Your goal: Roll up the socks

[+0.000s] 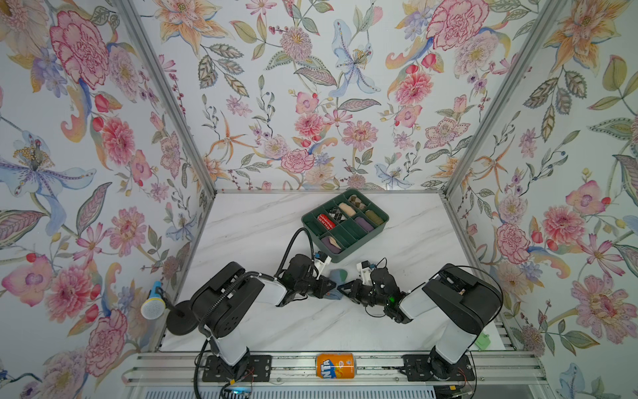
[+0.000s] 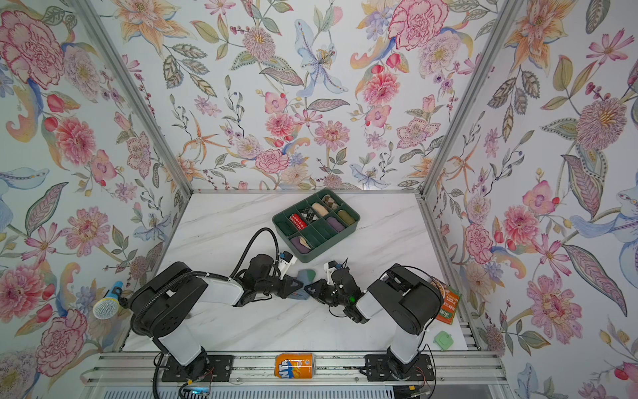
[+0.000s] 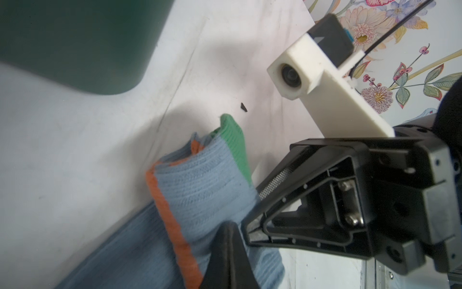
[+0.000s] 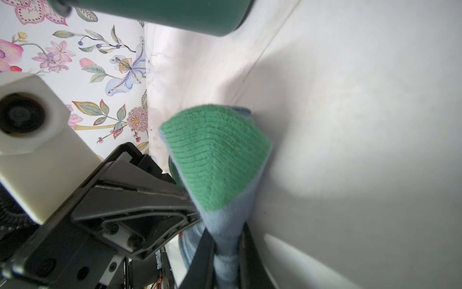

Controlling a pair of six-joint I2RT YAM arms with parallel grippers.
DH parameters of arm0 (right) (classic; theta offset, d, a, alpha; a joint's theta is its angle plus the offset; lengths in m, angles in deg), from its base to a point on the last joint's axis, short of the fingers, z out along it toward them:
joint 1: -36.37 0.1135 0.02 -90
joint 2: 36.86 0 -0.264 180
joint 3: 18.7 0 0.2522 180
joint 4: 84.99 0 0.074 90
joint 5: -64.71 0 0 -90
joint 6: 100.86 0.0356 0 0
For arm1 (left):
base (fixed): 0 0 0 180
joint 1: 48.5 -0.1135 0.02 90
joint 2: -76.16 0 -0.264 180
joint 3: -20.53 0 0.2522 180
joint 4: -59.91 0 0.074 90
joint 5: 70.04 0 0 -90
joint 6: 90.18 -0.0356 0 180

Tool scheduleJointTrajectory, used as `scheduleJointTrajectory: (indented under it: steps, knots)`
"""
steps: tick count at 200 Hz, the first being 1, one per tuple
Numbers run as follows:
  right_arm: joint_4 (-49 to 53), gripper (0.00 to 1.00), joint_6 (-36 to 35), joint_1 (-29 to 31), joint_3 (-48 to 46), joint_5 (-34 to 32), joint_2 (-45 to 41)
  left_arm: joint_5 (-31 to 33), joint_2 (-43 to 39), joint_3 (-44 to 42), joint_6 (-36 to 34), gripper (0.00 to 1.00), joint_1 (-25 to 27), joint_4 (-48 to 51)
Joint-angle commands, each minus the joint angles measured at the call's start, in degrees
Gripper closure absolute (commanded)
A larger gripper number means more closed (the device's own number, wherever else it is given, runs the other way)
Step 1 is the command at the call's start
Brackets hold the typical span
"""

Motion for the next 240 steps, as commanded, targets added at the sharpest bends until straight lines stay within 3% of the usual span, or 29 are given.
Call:
scheduleJointTrajectory:
  steps: [1,31,127,240]
  knots:
    - [9.33,0.93,-3.16,0.57,1.37,-2.7,-1.15,2.54,1.31,-2.11,-1.0,1.0,-0.17,12.69]
    - [17.26,1.0,-6.96,0.54,3.19,-4.47,-4.41,3.09,-0.07,-1.77,-1.28,1.0,-0.08,13.87]
    - [44.66,1.0,-20.38,0.39,10.63,-9.03,-13.41,4.39,-4.21,-0.64,-1.44,1.0,-0.08,16.71]
    - [53.15,1.0,-26.51,1.29,15.54,-10.82,-12.73,9.0,-6.24,0.25,-3.97,1.0,-0.23,21.84]
